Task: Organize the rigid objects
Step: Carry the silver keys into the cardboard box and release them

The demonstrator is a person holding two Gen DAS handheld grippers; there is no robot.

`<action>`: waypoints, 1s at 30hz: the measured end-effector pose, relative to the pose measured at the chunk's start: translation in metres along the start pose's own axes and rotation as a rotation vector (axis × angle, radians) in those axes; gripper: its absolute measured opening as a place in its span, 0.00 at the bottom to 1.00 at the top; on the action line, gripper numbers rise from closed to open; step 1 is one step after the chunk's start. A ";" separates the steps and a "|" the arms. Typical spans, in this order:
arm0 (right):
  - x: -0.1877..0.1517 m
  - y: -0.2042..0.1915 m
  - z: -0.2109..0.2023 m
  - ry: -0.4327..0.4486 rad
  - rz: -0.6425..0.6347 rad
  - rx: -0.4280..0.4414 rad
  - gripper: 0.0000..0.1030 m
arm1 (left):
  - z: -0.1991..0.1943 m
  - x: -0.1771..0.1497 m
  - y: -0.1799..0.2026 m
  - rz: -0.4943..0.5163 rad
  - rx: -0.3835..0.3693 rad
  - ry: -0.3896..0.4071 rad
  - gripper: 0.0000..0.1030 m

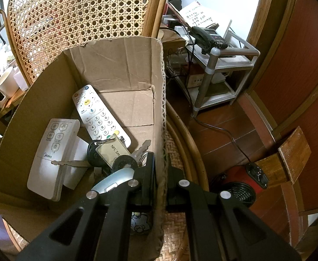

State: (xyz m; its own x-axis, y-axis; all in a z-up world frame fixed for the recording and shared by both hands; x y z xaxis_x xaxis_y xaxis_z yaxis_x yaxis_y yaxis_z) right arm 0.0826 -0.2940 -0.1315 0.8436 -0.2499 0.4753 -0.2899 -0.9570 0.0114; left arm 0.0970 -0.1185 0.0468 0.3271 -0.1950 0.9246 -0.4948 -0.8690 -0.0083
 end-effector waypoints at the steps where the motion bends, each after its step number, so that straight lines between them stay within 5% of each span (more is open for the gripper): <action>1: 0.000 0.000 0.000 0.000 0.000 0.000 0.07 | 0.002 -0.001 0.008 0.004 -0.022 -0.008 0.06; 7: 0.001 0.000 0.000 0.000 0.000 -0.001 0.07 | 0.027 -0.014 0.042 0.039 -0.079 -0.088 0.06; 12: 0.001 0.000 0.000 0.002 0.000 0.002 0.07 | 0.049 -0.026 0.045 0.042 -0.029 -0.149 0.11; 16: 0.001 0.000 0.001 0.003 -0.004 0.000 0.07 | 0.066 -0.029 0.021 -0.028 0.009 -0.197 0.29; 20: 0.002 -0.001 0.002 0.000 -0.001 -0.001 0.07 | 0.073 -0.032 -0.010 -0.082 0.107 -0.194 0.80; 25: 0.002 -0.002 0.002 0.001 -0.003 0.001 0.07 | 0.084 -0.034 -0.050 -0.134 0.214 -0.180 1.00; 30: 0.002 -0.003 0.001 0.002 -0.004 0.001 0.07 | 0.109 -0.050 -0.082 -0.209 0.220 -0.258 1.00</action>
Point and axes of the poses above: each gripper's, at about its wrist camera, not at the fingertips, and z roughly the way its jaws point, y to its right, x to its top, the point moved 5 cm from there along z, roughly the way its jaws point, and after that the axes turned 2 degrees about -y, right-handed, at the moved point
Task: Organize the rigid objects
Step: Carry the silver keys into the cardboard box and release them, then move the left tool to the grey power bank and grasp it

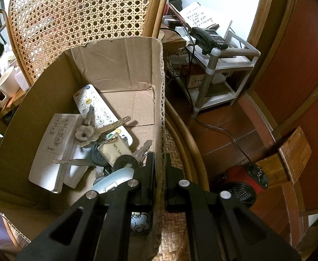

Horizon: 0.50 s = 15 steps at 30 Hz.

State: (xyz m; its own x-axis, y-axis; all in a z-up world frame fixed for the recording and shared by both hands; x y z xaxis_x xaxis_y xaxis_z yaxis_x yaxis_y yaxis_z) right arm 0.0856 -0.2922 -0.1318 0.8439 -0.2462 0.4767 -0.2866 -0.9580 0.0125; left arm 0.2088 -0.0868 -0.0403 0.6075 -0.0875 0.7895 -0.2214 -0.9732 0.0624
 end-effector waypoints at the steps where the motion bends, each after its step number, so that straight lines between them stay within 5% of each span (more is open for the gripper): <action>1: 0.000 0.000 0.000 0.000 0.000 -0.001 0.07 | 0.011 -0.002 -0.007 -0.028 -0.011 -0.035 1.00; 4: -0.001 0.000 -0.001 -0.003 -0.012 -0.006 0.07 | 0.033 -0.016 -0.015 -0.057 -0.052 -0.124 1.00; 15: 0.000 0.000 -0.001 -0.003 -0.018 -0.009 0.07 | 0.081 -0.044 -0.029 -0.075 0.004 -0.261 1.00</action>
Point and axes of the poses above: each gripper's, at about its wrist camera, not at the fingertips, and z roughly the way its jaws point, y to its right, x to its top, the point moved 5 cm from there along z, roughly the way its jaws point, and after that the axes turned 2 degrees about -y, right-handed, at the moved point
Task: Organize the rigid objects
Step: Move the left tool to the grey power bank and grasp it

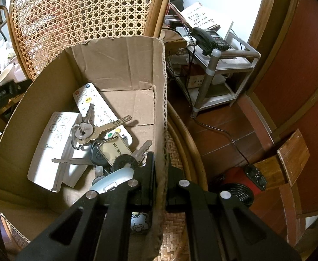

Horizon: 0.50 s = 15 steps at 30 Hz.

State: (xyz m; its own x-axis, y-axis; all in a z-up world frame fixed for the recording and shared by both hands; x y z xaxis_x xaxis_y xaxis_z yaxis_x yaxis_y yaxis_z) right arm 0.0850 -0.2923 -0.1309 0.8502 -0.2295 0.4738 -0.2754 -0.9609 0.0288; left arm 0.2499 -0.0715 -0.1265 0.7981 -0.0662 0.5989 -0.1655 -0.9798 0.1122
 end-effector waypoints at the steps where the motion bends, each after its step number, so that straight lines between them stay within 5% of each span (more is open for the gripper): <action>1: 0.000 0.000 0.000 -0.001 0.000 -0.001 0.07 | 0.008 -0.003 -0.002 -0.004 -0.002 -0.028 1.00; 9: 0.001 -0.001 0.000 0.001 -0.007 -0.008 0.07 | 0.032 -0.016 -0.008 0.018 0.070 -0.108 1.00; 15: 0.001 -0.002 0.000 0.001 -0.004 -0.007 0.07 | 0.043 -0.020 -0.016 -0.022 0.012 -0.141 1.00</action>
Point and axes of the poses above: each gripper's, at about its wrist camera, not at the fingertips, and z roughly the way its jaws point, y to its right, x to its top, the point moved 5 cm from there along z, roughly the way its jaws point, and after that the axes turned 2 degrees about -y, right-handed, at the moved point
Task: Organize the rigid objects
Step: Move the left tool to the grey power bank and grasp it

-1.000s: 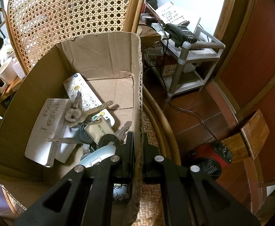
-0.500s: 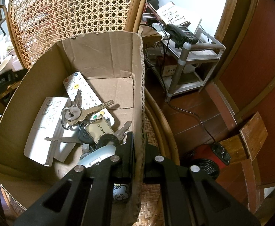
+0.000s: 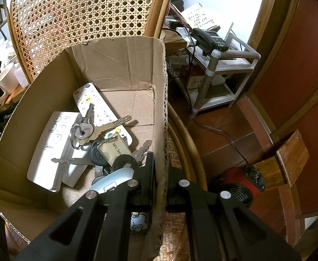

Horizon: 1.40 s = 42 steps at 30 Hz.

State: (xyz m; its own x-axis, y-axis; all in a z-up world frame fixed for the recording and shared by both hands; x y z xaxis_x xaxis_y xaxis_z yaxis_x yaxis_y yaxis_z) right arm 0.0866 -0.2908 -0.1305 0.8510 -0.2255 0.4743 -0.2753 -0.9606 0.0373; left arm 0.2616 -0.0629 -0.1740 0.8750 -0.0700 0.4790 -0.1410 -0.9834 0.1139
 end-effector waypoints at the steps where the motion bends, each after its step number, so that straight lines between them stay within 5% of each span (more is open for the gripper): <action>1: 0.000 0.000 0.000 0.000 0.000 0.000 0.07 | 0.004 0.002 -0.005 -0.012 -0.008 -0.004 1.00; 14: 0.000 0.001 0.001 0.000 0.004 0.002 0.07 | 0.020 -0.012 -0.002 -0.016 -0.137 -0.069 1.00; 21: 0.000 0.001 0.001 0.000 0.004 0.002 0.07 | 0.021 -0.019 0.009 0.055 -0.078 -0.059 1.00; 24: 0.000 0.001 0.001 0.000 0.004 0.003 0.07 | 0.026 -0.025 0.013 0.140 0.017 -0.070 1.00; 25: 0.000 0.000 0.001 0.000 0.003 0.003 0.07 | 0.026 -0.029 0.017 0.179 0.045 -0.040 0.96; 29: 0.000 0.001 0.001 0.000 0.004 0.002 0.07 | 0.016 -0.032 0.033 0.234 0.000 -0.025 0.33; 35: 0.000 0.001 0.001 0.000 0.006 0.002 0.07 | 0.015 -0.041 0.027 0.241 0.001 -0.042 0.28; 42: 0.000 0.001 0.002 0.001 0.011 0.005 0.07 | 0.013 -0.026 -0.024 0.186 0.000 -0.060 0.27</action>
State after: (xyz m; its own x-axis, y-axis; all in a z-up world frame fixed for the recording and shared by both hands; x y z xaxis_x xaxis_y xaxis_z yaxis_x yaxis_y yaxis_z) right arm 0.0871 -0.2925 -0.1325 0.8476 -0.2359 0.4754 -0.2826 -0.9588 0.0281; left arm 0.2478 -0.0394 -0.2006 0.8598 -0.2605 0.4392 -0.3030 -0.9526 0.0280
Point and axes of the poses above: each gripper's, at about its wrist camera, not at the fingertips, and z roughly the way its jaws point, y to its right, x to its top, the point moved 5 cm from there along z, roughly the way its jaws point, and after that the axes turned 2 degrees about -y, right-handed, at the moved point
